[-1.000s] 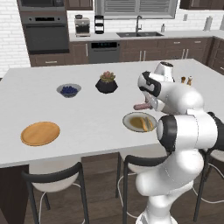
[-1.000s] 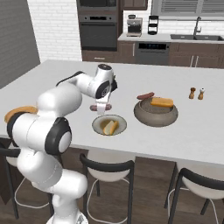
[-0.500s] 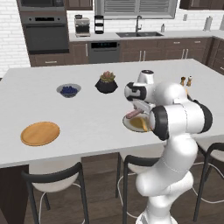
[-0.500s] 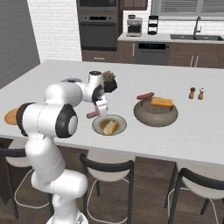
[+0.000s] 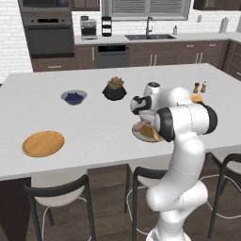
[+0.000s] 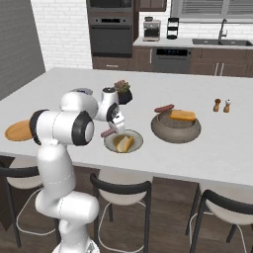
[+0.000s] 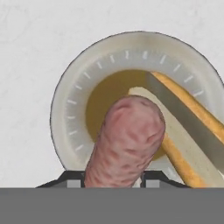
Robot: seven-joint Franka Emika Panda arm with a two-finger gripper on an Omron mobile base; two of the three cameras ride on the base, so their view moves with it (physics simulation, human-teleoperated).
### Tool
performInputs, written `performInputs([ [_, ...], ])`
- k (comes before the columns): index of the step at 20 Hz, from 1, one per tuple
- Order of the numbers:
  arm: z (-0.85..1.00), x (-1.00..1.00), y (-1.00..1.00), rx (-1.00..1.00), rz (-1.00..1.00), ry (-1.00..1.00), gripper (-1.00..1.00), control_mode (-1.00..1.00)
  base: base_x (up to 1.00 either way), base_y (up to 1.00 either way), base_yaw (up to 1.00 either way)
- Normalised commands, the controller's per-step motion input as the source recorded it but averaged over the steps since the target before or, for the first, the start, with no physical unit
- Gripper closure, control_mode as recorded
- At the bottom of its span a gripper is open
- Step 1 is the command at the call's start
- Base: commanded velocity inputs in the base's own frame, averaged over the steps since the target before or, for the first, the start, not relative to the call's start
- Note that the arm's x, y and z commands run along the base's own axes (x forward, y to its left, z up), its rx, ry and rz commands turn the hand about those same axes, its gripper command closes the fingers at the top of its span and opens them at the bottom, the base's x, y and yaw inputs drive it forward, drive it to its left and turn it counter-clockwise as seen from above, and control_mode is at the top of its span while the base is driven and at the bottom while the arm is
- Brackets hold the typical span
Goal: Place one bun and one sausage from the bowl on each plate.
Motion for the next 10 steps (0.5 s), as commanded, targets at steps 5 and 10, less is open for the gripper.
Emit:
performInputs([
  [5, -0.45, 0.50, 0.00, -0.01, 0.04, 0.00, 1.00, -1.00, 0.00, 0.00, 0.00],
  [10, -0.16, 0.03, -0.12, 0.00, 0.02, 0.00, 1.00, -1.00, 0.00, 0.00, 0.00],
])
